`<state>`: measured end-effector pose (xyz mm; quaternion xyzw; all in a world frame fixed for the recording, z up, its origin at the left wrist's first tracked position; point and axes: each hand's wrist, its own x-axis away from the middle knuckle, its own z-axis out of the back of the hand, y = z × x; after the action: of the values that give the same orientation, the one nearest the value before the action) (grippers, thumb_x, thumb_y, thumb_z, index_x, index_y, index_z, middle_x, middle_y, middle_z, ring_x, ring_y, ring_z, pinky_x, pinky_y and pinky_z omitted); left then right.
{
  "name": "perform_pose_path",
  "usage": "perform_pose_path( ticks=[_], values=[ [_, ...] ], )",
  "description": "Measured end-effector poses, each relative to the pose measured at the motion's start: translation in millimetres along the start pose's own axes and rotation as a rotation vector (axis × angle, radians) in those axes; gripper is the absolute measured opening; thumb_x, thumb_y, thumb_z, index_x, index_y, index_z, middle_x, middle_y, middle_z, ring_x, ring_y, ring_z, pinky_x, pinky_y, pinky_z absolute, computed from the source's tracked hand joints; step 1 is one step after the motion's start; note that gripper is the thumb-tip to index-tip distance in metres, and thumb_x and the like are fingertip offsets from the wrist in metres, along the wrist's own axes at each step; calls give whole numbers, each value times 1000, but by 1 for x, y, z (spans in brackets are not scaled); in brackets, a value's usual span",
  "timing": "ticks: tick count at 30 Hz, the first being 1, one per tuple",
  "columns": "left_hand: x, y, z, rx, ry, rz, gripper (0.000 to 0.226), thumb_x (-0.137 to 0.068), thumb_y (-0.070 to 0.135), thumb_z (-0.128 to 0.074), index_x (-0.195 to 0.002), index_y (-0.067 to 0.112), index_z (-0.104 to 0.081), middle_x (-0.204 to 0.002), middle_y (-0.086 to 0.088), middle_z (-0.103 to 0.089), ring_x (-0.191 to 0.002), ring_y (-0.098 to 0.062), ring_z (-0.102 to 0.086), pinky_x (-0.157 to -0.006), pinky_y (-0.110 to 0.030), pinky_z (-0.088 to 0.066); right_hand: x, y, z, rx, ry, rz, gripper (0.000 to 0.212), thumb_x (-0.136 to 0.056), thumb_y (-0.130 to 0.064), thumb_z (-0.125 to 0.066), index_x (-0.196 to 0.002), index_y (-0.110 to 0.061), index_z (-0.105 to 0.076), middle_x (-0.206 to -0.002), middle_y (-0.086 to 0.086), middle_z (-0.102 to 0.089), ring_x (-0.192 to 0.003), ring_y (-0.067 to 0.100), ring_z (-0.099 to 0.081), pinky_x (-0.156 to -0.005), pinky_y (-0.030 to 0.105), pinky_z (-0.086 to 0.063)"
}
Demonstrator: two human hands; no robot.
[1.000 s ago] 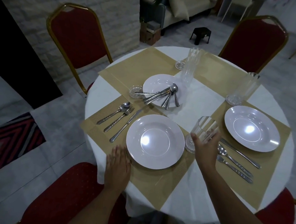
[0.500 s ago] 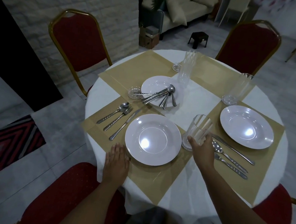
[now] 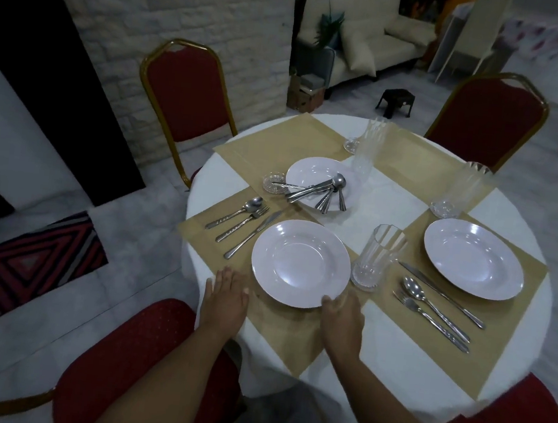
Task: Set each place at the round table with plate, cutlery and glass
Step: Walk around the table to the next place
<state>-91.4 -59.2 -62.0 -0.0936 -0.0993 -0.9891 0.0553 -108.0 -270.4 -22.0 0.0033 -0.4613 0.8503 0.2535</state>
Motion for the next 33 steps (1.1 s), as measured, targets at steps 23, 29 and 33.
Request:
perform_pose_path(
  ticks=[23, 29, 33],
  values=[
    [168, -34, 17, 146, 19, 462, 59, -103, 40, -11, -154, 12, -4, -162, -7, 3, -150, -21, 3, -121, -42, 2, 9, -29, -25, 1038, -530, 583, 66, -100, -42, -29, -155, -10, -10, -163, 9, -5, -149, 34, -5, -117, 58, -5],
    [196, -49, 11, 158, 52, 522, 59, -103, 41, -11, -154, 12, -4, -162, -8, 1, -150, -21, 2, -121, -41, 3, 13, -17, -26, 1064, -522, 584, 69, -97, -44, -35, -153, -11, -14, -162, 8, -12, -148, 32, -12, -118, 58, -9],
    [216, -64, 18, 148, 81, 568, 59, -104, 40, -11, -154, 10, -5, -162, -8, 0, -150, -21, 1, -121, -41, 3, 32, -22, -32, 1116, -499, 676, 71, -98, -48, -34, -154, -11, -12, -163, 9, -9, -149, 33, -10, -117, 59, -8]
  ],
)
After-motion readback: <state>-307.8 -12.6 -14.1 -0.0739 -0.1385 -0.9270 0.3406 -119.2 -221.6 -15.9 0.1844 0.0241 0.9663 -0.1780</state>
